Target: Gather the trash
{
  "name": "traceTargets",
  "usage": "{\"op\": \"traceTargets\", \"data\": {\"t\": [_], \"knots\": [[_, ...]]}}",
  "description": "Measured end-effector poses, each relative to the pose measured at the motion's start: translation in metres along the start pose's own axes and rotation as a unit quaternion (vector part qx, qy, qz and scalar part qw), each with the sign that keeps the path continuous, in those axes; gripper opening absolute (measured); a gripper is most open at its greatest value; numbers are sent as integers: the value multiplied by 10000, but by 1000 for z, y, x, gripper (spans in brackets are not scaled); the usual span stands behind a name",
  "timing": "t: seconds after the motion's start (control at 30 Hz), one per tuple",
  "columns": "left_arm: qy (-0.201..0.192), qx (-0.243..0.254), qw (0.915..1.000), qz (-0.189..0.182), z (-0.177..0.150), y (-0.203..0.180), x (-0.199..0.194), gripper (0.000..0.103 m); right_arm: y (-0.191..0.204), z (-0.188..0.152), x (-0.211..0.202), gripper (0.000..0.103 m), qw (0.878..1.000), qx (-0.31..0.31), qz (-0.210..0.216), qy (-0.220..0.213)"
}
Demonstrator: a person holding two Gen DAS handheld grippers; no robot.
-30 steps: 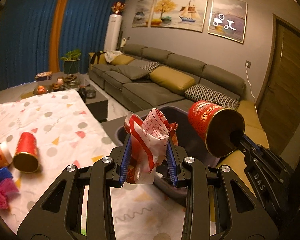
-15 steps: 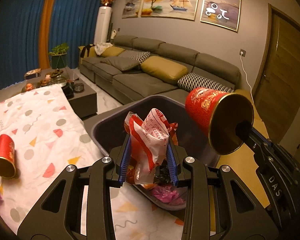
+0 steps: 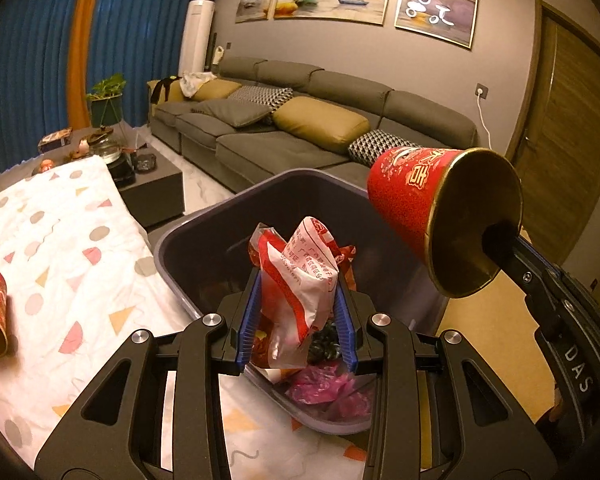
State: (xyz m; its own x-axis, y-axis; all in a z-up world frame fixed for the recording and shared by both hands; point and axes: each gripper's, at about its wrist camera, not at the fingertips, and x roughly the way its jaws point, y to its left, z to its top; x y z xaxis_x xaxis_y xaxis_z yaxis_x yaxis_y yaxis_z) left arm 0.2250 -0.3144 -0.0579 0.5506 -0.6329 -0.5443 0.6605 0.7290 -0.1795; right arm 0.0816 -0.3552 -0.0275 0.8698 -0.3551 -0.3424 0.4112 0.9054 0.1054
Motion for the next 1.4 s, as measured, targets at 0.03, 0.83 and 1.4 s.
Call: {"op": "traceTargets", "data": {"t": [0.03, 0.83, 1.4], "knots": [[13, 4, 10000, -20, 0, 0, 1, 33, 0, 0, 0, 4, 10000, 1, -2, 4], [-413, -243, 9948, 901, -11, 36, -63, 87, 5, -1, 11, 4, 9999, -36, 112, 88], [-673, -965, 9715, 2056, -118, 115, -202, 92, 23, -1, 2, 61, 9997, -65, 228, -35]]}}
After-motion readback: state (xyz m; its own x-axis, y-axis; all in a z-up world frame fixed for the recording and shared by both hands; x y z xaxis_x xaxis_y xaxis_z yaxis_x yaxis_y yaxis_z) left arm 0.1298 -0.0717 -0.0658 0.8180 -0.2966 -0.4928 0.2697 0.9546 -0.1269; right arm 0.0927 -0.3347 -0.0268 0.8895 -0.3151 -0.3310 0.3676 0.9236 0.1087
